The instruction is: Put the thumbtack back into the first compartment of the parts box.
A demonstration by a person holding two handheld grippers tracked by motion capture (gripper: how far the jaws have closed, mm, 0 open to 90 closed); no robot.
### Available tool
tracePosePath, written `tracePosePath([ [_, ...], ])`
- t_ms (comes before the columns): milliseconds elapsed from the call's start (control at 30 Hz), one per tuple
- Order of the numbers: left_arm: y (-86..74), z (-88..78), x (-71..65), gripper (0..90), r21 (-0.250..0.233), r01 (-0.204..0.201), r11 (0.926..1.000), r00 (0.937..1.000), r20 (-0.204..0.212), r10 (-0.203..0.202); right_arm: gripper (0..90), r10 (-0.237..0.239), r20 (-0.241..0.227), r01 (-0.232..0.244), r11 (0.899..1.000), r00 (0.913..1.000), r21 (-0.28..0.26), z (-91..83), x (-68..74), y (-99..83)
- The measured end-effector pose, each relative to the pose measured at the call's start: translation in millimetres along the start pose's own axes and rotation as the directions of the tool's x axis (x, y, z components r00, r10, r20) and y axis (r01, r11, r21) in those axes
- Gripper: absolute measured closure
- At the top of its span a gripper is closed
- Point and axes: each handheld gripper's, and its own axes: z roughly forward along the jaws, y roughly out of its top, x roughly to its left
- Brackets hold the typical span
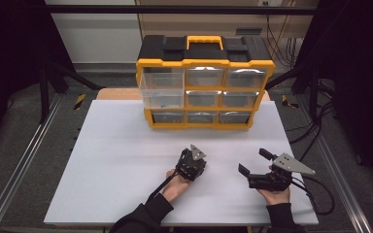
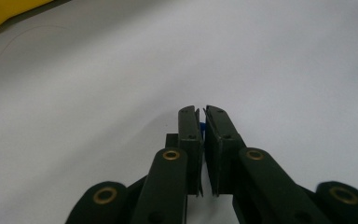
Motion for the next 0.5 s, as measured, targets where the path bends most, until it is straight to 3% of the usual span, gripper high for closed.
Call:
tracePosePath([
  [200,1.7,-7.4,3.2,85.1,-0.017,0.0,0.9998,0.9999,0.016,0.0,0.6,0.0,0.0,0.0,1.0,1.0,0.0,-0.1,0.0,-0.1],
  [333,6.1,-21.0,5.8,85.1,-0.043,0.0,0.9991,0.9995,0.031,0.001,0.6,-0.004,-0.001,0.004,1.0,1.0,-0.003,0.0,-0.3,-0.2],
  [467,12.6,-36.8,10.1,85.1,-0.091,-0.034,0.9952,0.9984,0.041,0.038,0.6,0.001,0.002,-0.001,1.0,1.0,0.0,0.1,0.2,-0.2],
  [500,13.4,-41.8,9.8,85.1,-0.079,-0.023,0.9966,0.9989,0.039,0.026,0.6,0.012,0.001,-0.012,1.0,0.9999,0.005,-0.1,1.2,-0.3],
])
